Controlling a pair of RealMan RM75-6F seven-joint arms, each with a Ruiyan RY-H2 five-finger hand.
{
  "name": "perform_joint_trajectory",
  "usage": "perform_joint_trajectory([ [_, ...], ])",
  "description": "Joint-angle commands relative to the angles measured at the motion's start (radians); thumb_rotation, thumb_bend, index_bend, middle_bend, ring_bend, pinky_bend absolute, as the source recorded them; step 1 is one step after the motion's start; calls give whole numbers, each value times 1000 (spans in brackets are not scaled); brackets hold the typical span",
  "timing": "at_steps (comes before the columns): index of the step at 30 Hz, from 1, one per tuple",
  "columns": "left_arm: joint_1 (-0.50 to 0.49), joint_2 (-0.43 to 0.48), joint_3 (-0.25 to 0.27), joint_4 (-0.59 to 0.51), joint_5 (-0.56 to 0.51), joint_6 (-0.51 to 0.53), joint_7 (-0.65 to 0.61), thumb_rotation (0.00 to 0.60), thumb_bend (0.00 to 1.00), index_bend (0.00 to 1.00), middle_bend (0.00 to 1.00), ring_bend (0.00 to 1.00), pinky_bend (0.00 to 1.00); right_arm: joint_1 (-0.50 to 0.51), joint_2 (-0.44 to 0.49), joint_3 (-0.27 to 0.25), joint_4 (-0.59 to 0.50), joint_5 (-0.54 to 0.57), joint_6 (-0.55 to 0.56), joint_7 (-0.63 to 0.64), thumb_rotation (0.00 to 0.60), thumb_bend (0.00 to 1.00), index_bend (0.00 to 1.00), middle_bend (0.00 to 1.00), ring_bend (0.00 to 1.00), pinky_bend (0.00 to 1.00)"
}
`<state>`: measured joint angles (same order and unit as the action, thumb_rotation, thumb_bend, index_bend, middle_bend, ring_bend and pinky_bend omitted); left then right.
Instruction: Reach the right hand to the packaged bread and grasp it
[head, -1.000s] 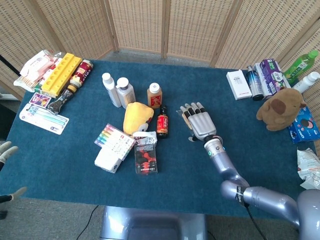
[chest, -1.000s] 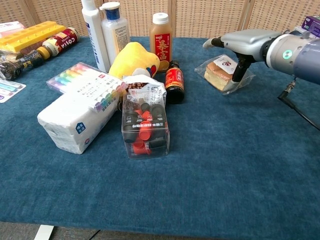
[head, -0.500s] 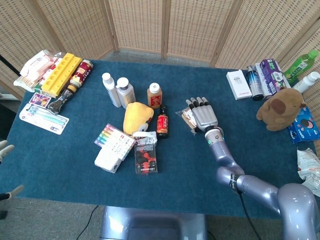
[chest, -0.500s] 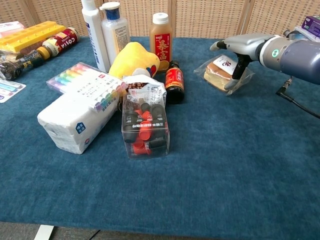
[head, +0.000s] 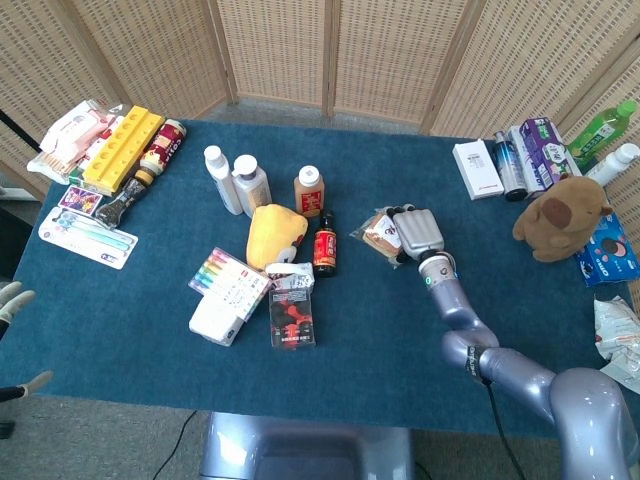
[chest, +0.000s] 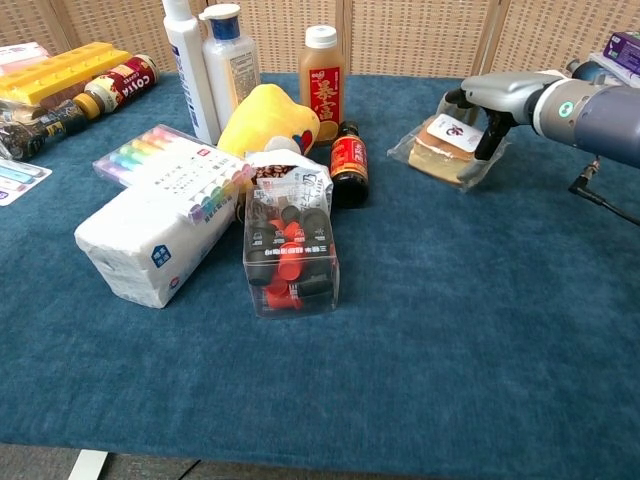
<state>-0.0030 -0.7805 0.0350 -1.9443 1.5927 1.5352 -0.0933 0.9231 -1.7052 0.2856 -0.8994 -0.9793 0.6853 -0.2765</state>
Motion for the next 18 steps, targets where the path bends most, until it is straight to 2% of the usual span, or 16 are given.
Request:
perform_joint_trajectory([
  [1,0,0,-1,1,-2,0,-1,600,0,122,0,0,0,-7,5,-6,-9,-20,17,17,600,22,407,480,366,568],
  [8,-3,-1,-1,1,0,-5,-7,600,0,121,0,0,0,-26,65,-4,-109,-58,82,21,600,33,421,497,373,573],
  [18,-8,4,1,1,10,-13,-34,600,0,121,0,0,0,-68,304,53,-499,-29,236,-108,600,62,424,506,373,573],
])
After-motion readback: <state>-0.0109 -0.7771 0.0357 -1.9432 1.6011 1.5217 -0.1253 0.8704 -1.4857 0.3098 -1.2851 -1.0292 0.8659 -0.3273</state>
